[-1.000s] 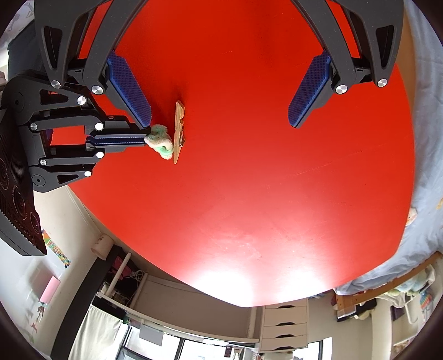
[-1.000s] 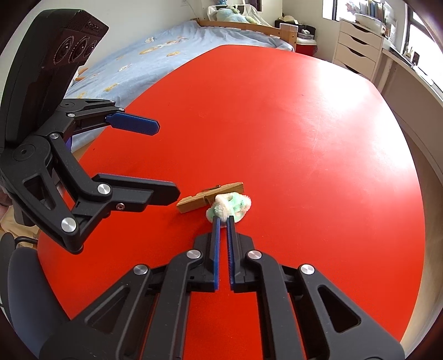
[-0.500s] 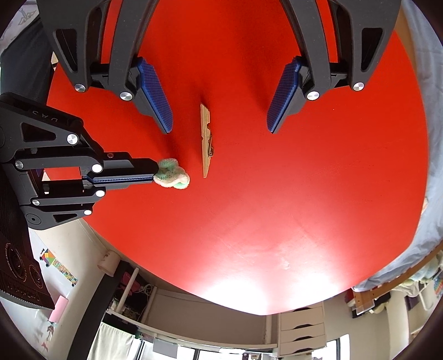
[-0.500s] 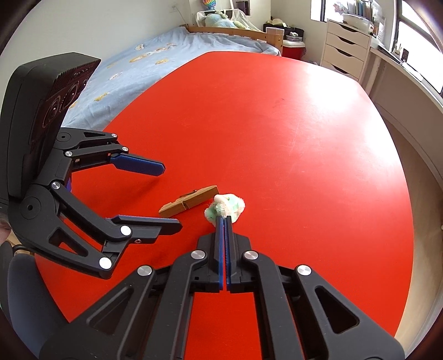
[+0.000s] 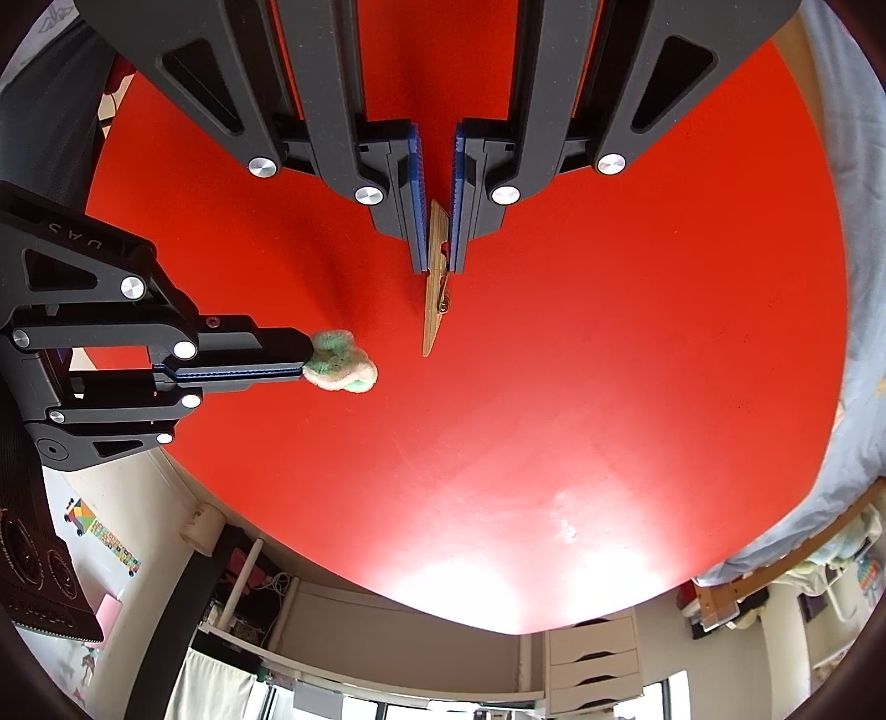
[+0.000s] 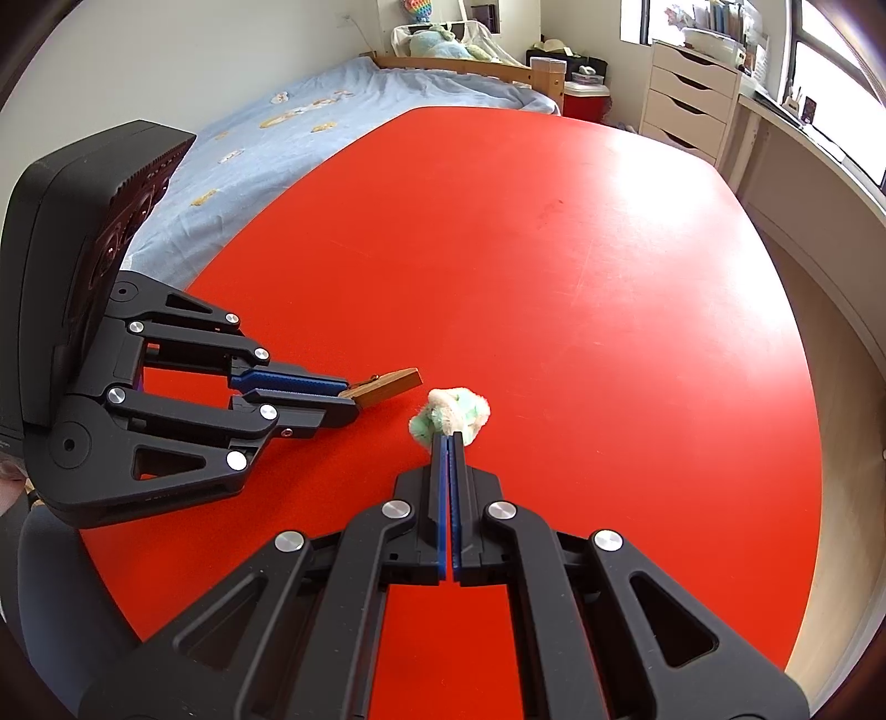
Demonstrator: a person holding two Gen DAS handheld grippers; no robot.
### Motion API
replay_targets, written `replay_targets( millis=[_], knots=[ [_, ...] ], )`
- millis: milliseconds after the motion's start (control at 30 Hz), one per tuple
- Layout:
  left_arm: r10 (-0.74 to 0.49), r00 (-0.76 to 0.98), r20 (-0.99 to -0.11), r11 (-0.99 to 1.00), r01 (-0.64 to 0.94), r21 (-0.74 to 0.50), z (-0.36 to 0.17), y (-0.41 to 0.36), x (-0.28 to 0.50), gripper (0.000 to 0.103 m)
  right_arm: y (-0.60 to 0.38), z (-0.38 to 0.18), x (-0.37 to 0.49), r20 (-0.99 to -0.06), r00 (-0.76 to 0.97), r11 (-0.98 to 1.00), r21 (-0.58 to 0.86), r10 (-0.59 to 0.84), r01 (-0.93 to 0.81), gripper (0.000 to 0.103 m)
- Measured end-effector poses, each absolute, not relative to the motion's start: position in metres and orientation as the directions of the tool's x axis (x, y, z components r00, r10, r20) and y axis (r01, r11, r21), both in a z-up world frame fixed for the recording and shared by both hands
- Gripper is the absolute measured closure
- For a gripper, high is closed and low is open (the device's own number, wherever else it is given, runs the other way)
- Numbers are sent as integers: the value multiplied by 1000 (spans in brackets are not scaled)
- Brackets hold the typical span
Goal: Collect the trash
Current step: 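Carry the fluffy ball and clothespin with both tools over the wastebasket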
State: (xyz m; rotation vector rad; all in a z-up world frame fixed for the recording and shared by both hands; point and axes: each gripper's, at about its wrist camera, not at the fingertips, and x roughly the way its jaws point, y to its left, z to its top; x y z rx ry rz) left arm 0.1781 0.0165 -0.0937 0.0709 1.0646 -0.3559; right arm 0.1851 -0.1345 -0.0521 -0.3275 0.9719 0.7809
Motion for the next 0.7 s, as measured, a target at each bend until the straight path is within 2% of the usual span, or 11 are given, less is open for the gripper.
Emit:
replay_targets(
  millis=[700],
  knots=[
    [-190, 561, -806, 977, 189, -98, -16, 3, 90, 95, -177, 24, 116, -778, 349, 632, 79, 523, -771, 103]
  ],
)
